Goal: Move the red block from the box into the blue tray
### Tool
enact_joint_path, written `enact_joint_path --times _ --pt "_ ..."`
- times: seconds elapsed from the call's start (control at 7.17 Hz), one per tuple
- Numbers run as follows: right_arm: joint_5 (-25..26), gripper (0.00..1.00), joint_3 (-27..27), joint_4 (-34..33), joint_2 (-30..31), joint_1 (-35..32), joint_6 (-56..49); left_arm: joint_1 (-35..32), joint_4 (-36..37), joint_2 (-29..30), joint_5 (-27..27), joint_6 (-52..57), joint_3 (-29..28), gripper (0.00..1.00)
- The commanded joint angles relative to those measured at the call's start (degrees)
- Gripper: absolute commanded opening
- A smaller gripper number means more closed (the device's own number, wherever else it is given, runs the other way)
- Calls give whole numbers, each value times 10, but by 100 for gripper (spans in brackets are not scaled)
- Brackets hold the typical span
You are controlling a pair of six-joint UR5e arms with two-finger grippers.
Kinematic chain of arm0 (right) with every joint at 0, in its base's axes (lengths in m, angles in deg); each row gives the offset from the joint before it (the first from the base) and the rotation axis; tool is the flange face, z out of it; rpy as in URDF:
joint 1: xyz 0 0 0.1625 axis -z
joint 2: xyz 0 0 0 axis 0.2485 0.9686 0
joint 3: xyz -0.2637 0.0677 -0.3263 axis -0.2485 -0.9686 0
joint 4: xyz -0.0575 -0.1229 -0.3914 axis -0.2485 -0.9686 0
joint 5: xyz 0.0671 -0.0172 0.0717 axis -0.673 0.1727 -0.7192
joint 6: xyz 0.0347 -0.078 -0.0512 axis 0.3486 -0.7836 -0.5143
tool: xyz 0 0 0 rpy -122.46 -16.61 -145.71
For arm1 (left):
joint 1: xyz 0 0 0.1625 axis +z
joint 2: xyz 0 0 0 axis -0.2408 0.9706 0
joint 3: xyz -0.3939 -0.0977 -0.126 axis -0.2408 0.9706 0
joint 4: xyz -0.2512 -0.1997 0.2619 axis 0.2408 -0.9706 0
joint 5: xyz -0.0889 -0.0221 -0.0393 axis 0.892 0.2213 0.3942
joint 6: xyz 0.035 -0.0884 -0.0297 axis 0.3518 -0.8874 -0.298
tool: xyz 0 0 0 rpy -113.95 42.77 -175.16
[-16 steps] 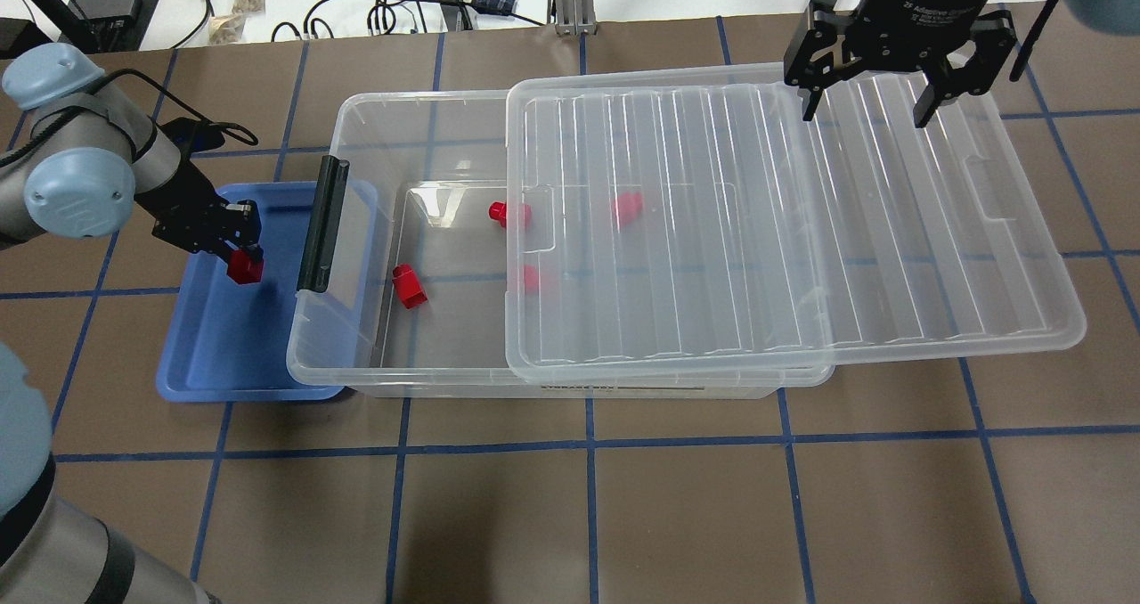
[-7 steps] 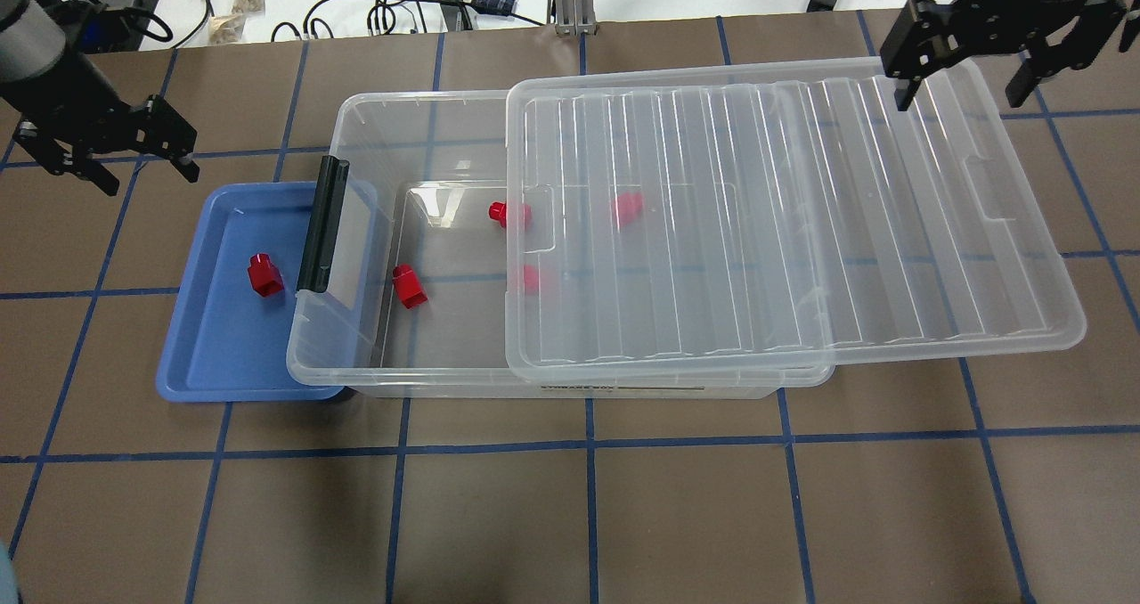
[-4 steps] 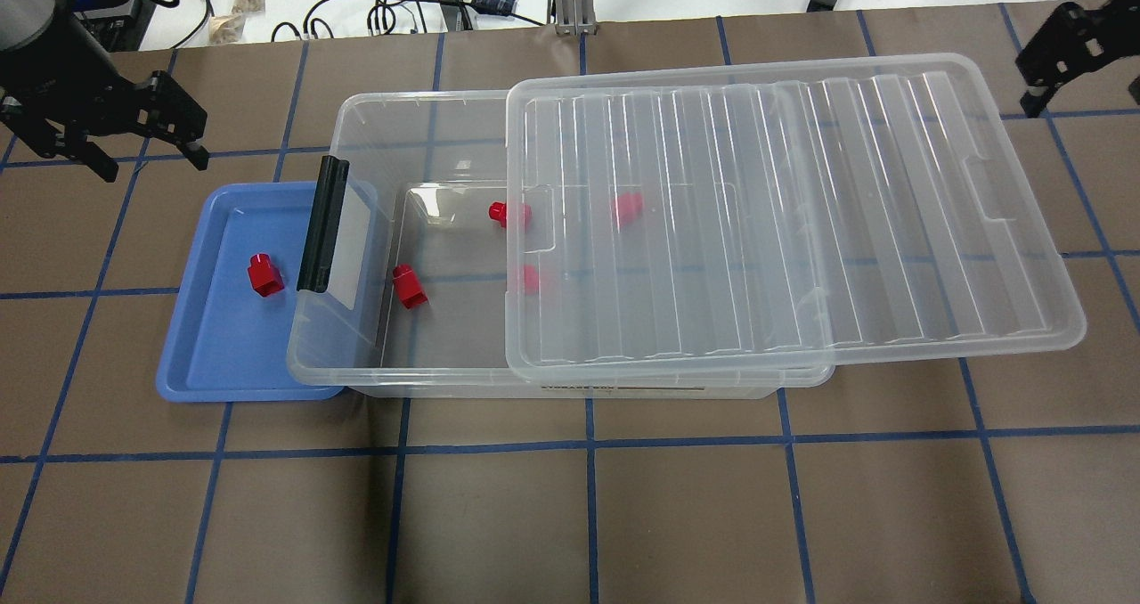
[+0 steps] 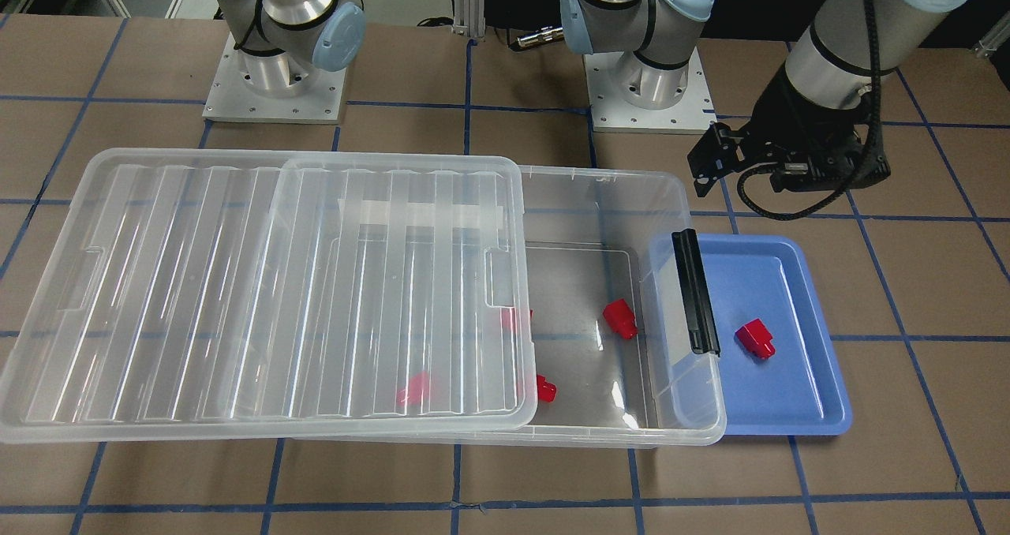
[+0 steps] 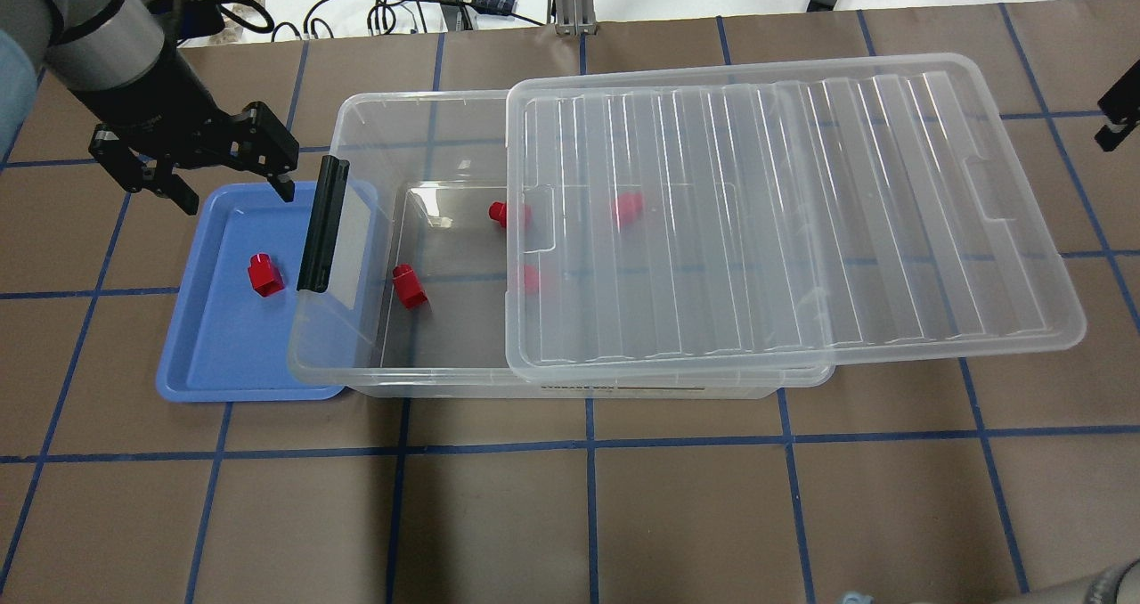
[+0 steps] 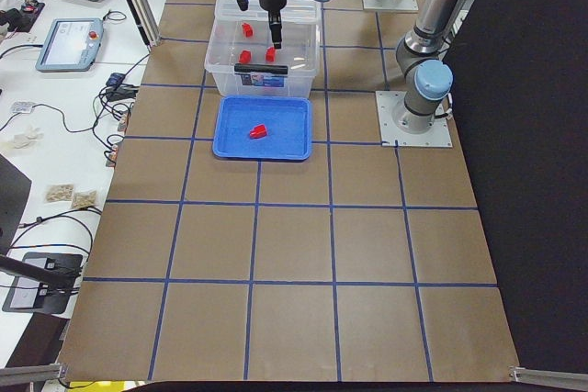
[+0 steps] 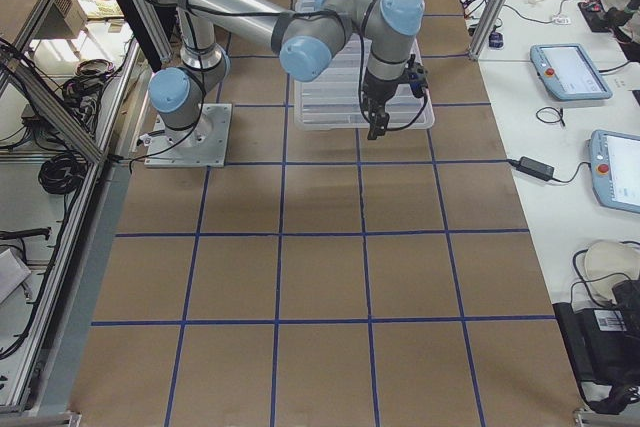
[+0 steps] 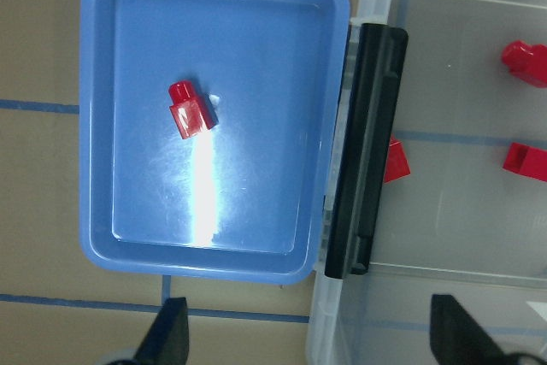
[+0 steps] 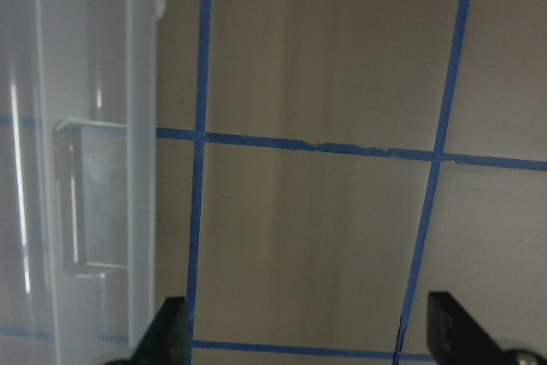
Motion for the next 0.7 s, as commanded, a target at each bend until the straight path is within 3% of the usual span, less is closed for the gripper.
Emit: enact_joint_path --times 0.0,0.14,0.56 --pt "0 100 58 -84 -22 6 -5 -25 4 -12 -3 -32 22 100" --pt "0 100 79 -111 -19 6 -4 -28 4 -11 -3 -34 23 100" --pt "-9 100 85 -110 -17 0 9 -29 5 -10 -3 -33 22 100"
